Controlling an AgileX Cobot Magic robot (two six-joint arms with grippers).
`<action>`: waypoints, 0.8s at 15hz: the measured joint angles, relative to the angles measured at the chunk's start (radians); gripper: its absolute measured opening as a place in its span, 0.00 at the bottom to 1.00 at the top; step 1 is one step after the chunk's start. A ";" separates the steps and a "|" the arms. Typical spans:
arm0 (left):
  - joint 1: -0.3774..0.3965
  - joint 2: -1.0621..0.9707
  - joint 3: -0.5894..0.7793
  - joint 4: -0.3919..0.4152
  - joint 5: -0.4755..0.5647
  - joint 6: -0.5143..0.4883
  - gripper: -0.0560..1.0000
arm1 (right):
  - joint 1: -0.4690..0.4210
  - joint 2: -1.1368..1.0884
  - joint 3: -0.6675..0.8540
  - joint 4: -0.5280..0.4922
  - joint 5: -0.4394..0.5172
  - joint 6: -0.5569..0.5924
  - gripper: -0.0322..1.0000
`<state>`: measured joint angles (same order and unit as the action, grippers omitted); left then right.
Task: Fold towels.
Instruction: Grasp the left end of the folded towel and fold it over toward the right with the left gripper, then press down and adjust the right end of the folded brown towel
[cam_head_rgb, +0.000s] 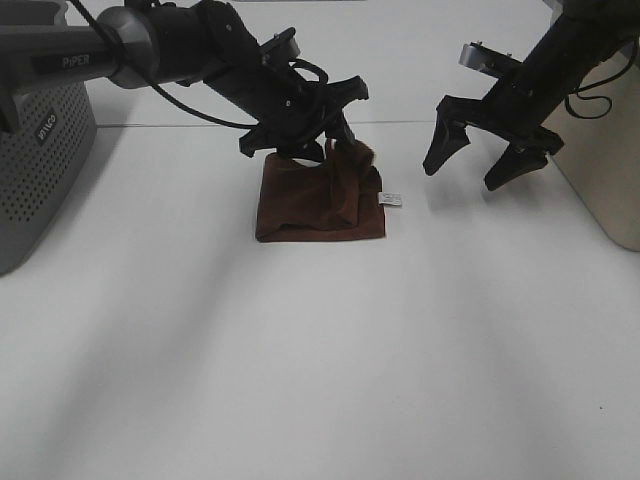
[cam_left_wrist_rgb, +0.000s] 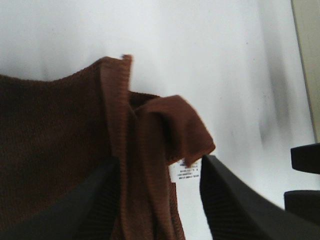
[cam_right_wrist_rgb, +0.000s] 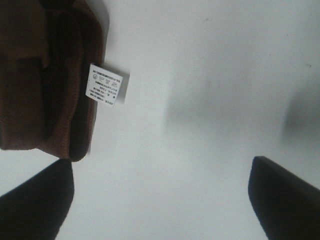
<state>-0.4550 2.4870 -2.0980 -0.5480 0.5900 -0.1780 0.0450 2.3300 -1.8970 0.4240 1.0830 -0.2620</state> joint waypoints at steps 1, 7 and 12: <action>0.000 0.000 0.000 0.000 0.000 0.000 0.50 | 0.000 0.000 0.000 0.000 0.000 0.000 0.91; 0.025 -0.049 0.000 -0.068 0.018 0.021 0.71 | 0.000 -0.023 0.000 0.042 0.023 -0.007 0.91; 0.131 -0.274 0.000 0.002 0.225 0.178 0.72 | 0.026 -0.049 -0.002 0.491 0.050 -0.205 0.91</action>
<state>-0.3240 2.2130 -2.0980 -0.5460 0.8150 0.0000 0.0710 2.2810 -1.8990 0.9150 1.1330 -0.4670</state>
